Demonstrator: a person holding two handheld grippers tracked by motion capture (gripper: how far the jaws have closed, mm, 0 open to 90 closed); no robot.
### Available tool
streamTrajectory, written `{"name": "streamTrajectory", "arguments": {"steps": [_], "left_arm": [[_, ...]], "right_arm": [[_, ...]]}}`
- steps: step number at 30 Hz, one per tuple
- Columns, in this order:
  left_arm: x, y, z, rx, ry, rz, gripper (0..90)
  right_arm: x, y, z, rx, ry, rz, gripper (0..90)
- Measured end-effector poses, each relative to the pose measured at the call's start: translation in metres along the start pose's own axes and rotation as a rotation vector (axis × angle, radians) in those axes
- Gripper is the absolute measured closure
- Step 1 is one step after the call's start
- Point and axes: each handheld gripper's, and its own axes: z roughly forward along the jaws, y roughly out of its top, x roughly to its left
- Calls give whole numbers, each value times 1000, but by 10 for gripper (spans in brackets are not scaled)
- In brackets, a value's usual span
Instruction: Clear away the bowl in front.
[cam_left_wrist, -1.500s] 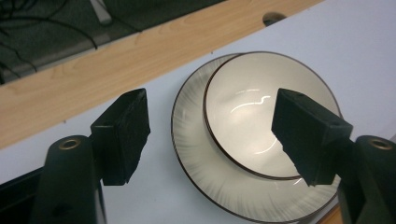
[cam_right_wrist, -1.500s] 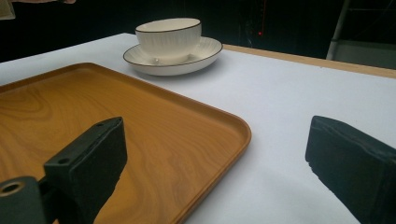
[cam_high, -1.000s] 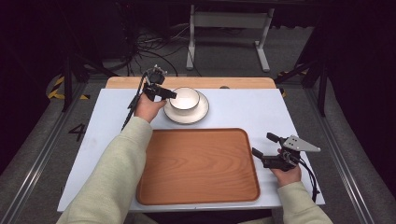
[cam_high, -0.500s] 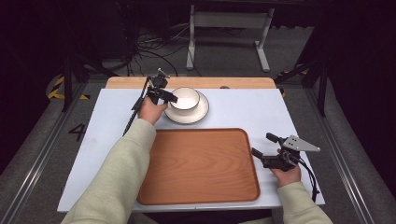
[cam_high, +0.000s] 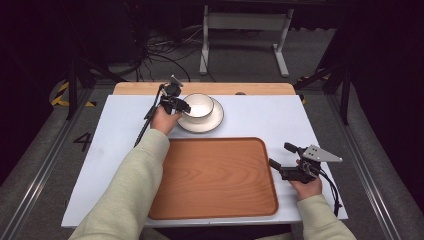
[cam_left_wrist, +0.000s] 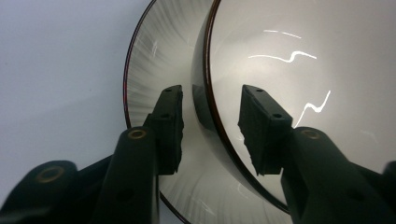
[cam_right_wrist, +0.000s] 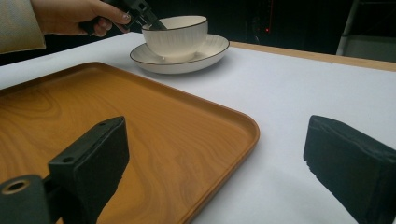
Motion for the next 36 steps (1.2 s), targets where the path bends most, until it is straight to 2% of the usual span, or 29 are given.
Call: {"name": "streamTrajectory", "arguments": {"steps": [4,7,10,11,17,20,27,32,34,36], "left_arm": [[2,0,1,9,-17,-26,671],[2,0,1,-2,-16,-41,714],[5,1,1,-6,-42,-97,734],[4,1,1,-7,-37,-101,741],[2,1,3,-20,-12,-120,805],[3,0,3,-32,-30,-129,817],[2,0,2,-34,-16,-130,822],[4,-2,1,-36,-24,-116,823],[6,-4,1,-46,-36,-137,823],[6,-5,1,-57,-35,-135,824]], "right_arm": [[1,0,0,1,4,-2,80],[1,0,0,4,2,-2,83],[0,0,0,1,-1,-8,84],[1,0,0,2,0,-6,84],[1,0,0,4,0,-5,86],[1,0,0,3,1,-6,86],[0,0,0,4,5,1,88],[0,0,0,0,6,5,88],[0,0,0,-1,5,2,88],[0,0,0,-1,6,5,88]]}}
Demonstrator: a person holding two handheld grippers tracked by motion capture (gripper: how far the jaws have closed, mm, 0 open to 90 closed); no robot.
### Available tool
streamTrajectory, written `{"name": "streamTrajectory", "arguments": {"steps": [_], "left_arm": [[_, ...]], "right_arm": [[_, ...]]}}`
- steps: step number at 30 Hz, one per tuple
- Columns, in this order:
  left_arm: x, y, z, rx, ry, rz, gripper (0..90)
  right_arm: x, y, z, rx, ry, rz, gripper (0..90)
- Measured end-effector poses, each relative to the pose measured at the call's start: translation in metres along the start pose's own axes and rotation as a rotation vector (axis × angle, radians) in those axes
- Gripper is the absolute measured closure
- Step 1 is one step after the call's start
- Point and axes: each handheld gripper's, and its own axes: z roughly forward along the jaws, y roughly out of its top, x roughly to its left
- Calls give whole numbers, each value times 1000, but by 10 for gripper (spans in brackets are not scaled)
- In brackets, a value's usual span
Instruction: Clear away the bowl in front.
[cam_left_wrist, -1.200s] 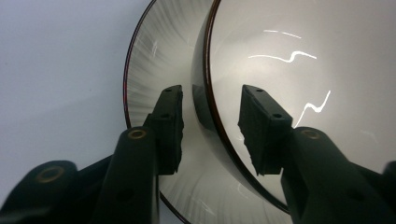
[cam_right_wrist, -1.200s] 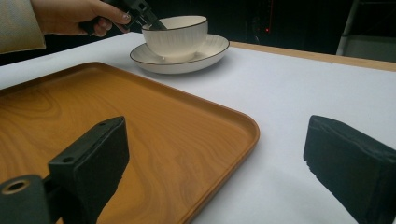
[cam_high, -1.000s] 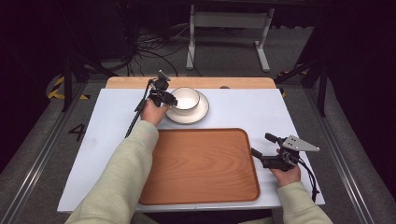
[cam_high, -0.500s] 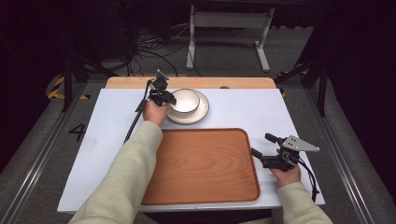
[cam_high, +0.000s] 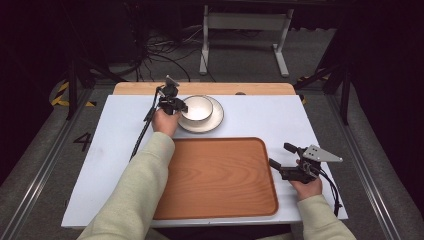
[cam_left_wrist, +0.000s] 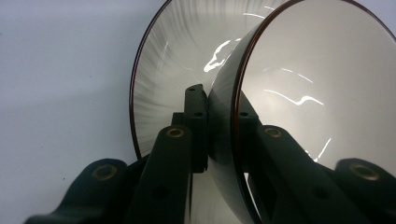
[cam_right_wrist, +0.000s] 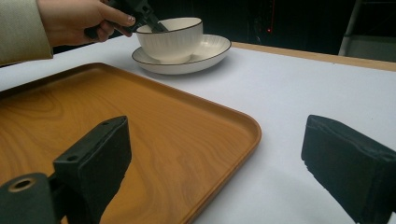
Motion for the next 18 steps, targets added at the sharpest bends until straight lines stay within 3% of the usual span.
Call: {"name": "streamTrajectory", "arguments": {"steps": [3,8,18], "left_arm": [[-1,0,-3,1,6,11,823],[-4,3,-16,-30,-26,9,823],[-15,7,-45,-64,-12,71,822]], "right_arm": [[0,0,0,-1,0,2,88],[0,0,0,-2,0,2,88],[-1,0,0,-2,-4,4,89]]}}
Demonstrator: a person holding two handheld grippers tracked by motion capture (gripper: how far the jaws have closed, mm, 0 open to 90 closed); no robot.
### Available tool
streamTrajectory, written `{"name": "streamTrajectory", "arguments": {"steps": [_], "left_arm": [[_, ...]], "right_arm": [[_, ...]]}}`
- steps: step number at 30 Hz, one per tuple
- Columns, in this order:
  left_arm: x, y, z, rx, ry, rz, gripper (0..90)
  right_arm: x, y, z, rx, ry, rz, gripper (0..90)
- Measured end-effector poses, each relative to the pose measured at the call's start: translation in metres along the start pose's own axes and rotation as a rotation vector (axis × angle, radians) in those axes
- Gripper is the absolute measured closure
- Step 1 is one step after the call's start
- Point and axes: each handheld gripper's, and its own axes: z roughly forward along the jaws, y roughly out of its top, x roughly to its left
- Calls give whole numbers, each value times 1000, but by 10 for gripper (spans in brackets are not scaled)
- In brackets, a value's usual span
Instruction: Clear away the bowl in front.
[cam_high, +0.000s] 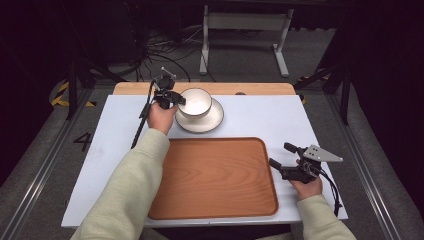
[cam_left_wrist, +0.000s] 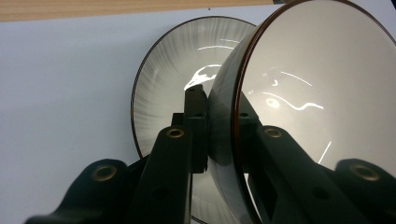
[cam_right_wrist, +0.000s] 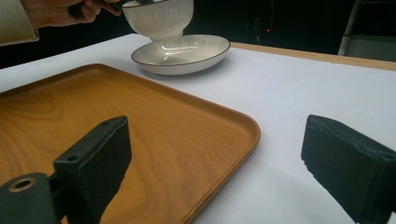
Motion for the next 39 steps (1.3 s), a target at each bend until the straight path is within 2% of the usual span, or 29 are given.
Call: {"name": "streamTrajectory", "arguments": {"steps": [11,17,18,19,20,23,29,34,39], "left_arm": [[-11,4,-27,-13,-4,58,822],[-10,3,-38,-14,-7,67,822],[-11,2,-43,-18,-13,85,822],[-11,2,-43,-18,-13,85,822],[-12,1,-48,-16,-28,108,822],[-13,0,-53,-12,-40,125,822],[-15,-5,-69,3,-51,166,822],[-21,-10,-79,28,-56,227,822],[-25,-16,-90,36,-75,264,822]], "right_arm": [[-1,0,-1,-5,-12,6,85],[-2,0,-1,-3,-16,8,84],[-2,0,-1,-4,-17,7,84],[-2,0,-1,-4,-17,7,84],[-2,0,-1,-4,-18,9,84],[-2,0,-1,-5,-17,13,84],[-2,0,-1,-5,-16,9,84],[-2,0,-1,-4,-18,8,84],[-2,0,-1,-3,-17,7,84]]}}
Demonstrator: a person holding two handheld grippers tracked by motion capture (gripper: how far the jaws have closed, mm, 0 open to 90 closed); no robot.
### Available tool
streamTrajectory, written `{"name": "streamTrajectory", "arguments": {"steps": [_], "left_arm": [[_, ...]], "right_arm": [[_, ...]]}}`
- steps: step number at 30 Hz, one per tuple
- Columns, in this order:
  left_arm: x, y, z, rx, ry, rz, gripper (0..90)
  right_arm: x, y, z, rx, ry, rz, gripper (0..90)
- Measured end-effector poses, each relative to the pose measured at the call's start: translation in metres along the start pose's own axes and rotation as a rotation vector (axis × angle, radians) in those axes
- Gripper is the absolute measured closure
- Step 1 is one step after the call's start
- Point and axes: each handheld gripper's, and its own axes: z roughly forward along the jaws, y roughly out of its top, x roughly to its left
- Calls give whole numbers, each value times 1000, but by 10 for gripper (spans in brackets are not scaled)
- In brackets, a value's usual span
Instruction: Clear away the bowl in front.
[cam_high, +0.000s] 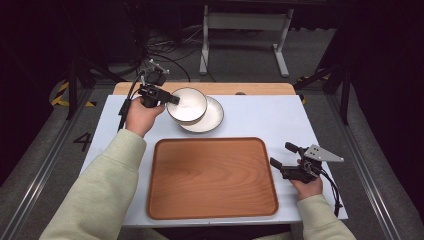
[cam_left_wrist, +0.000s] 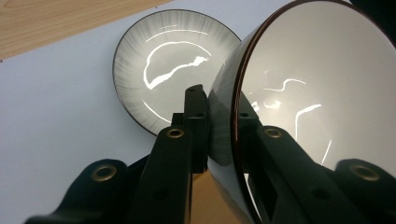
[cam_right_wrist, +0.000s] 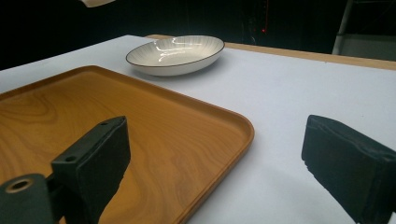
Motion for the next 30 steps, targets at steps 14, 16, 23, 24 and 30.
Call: {"name": "streamTrajectory", "arguments": {"steps": [14,16,23,24,30], "left_arm": [[-26,-11,-13,48,-28,114,822],[-31,-12,-13,55,-33,132,822],[-49,-17,-16,72,-49,196,822],[-51,-18,-17,74,-57,205,822],[-67,-24,-18,86,-75,240,822]], "right_arm": [[0,0,0,2,2,-2,83],[0,0,0,2,3,-2,83],[0,0,0,2,4,-2,84],[0,0,0,1,4,-3,84],[0,0,0,2,6,0,83]]}}
